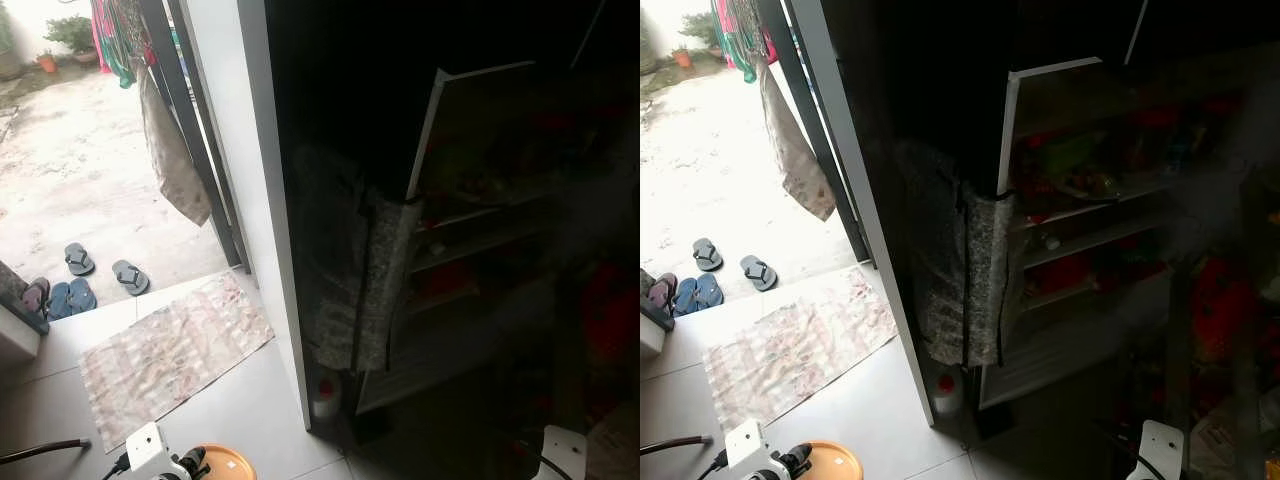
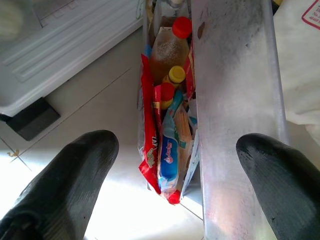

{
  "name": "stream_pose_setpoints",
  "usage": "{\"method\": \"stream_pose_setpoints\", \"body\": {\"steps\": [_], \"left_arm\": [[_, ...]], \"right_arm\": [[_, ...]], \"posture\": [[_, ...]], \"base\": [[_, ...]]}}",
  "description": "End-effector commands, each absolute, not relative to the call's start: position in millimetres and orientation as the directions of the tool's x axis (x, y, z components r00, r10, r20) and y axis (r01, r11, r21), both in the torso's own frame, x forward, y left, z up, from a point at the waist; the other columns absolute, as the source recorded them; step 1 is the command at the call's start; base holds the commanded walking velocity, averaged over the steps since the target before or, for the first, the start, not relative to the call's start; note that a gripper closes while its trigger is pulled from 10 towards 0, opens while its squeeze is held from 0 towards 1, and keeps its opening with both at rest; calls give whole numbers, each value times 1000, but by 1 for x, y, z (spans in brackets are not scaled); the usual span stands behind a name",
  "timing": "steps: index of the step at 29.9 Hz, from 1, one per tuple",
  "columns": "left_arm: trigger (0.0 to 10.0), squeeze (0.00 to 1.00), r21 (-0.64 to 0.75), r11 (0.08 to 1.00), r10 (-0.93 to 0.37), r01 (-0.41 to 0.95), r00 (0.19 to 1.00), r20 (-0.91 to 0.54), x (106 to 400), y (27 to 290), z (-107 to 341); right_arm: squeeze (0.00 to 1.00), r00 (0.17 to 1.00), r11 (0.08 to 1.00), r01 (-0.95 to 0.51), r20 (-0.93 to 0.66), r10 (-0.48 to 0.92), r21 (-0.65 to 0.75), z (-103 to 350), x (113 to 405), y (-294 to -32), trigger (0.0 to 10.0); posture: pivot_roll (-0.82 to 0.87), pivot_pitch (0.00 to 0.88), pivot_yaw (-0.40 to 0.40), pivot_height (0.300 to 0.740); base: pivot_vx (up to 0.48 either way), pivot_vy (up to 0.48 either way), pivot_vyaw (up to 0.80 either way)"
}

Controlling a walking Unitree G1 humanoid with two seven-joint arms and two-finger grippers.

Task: Restocking fridge

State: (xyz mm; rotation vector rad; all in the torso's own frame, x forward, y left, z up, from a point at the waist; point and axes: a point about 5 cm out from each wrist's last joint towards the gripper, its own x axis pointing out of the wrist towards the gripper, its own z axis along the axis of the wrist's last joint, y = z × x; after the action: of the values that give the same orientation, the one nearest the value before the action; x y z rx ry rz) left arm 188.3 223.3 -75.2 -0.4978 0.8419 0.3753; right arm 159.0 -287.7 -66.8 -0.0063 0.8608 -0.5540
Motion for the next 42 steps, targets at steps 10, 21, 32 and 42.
{"method": "stream_pose_setpoints", "body": {"steps": [10, 21, 32, 42], "left_arm": [[10000, 0, -236, 834, 111, -498, 572, -813, 177, 225, -81], [10000, 0, -234, 840, 109, -490, 574, -812, 179, 226, -80], [10000, 0, -239, 841, 100, -485, 574, -813, 179, 222, -80], [10000, 0, -225, 841, 116, -491, 572, -812, 178, 225, -80]], "right_arm": [[0, 498, 827, 488, -689, -526, -278, -60, 149, -312, 10000], [0, 475, 803, 471, -661, -581, -367, -49, 129, -345, 10000], [0, 484, 825, 455, -685, -544, -334, -55, 135, -332, 10000], [0, 548, 932, 342, -779, -304, -122, -73, 145, -287, 10000]], "posture": [[-35, 48, 34, 740], [-43, 53, 42, 740], [-36, 59, 39, 740], [-38, 53, 37, 740]], "base": [[0, 0, 0], [0, 0, 0], [0, 0, 0], [0, 0, 0]]}}
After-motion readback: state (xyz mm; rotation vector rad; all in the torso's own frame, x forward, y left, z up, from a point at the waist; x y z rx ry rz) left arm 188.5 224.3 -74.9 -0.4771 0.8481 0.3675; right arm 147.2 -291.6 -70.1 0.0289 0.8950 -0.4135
